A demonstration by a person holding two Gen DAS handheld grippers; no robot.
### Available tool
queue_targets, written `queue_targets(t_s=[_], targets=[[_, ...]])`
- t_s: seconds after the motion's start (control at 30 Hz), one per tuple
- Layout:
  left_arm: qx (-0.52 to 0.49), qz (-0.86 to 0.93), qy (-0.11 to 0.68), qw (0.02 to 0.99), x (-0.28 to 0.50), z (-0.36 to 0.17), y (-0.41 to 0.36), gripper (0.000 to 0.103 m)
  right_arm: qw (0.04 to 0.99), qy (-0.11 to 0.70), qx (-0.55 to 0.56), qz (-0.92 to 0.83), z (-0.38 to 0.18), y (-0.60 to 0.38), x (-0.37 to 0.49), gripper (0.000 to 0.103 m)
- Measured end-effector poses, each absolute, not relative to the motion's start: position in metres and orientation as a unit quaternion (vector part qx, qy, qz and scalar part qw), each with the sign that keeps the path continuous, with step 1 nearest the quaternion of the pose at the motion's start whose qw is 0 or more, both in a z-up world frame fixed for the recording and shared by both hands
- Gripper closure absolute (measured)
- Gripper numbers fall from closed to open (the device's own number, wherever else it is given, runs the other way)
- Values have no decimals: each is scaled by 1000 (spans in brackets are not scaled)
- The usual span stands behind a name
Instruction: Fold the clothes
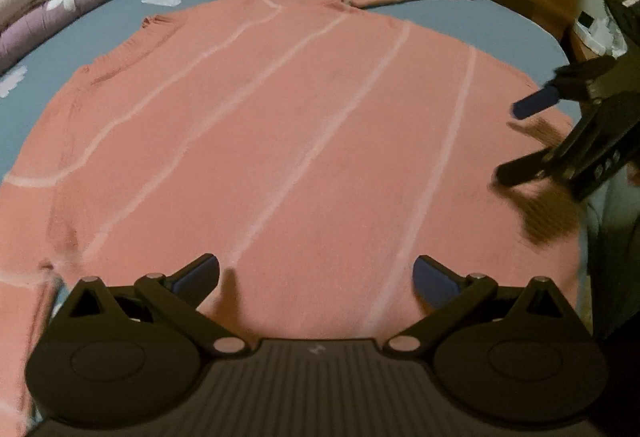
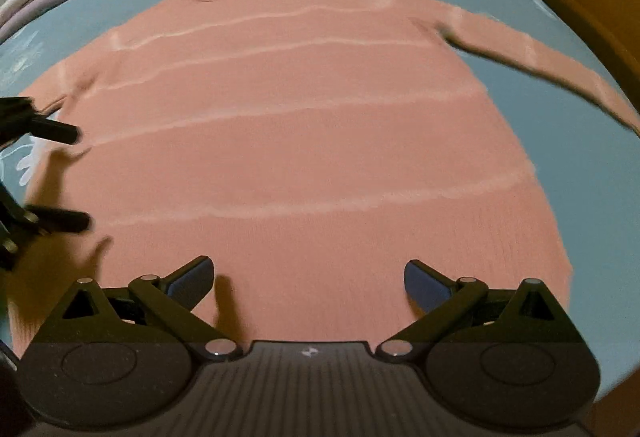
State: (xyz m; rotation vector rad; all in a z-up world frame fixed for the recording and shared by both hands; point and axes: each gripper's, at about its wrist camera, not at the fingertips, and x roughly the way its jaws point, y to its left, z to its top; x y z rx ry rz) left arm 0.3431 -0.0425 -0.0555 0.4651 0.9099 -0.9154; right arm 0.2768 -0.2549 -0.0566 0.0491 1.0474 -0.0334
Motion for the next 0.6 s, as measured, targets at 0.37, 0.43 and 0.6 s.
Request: queue_targets(t_s=[0.37,0.43,0.6], targets=[[220,-443,424,759,346,-55,-8,1,848,530,16,-22,-61,-247,269,0],[210,-440,407,772,357,-47,-16,1,848,528,22,-39,-59,-248,280,0],[209,-463,362,782,374,-32,-41,1,844,529,51,-73,-74,-245,289,0]])
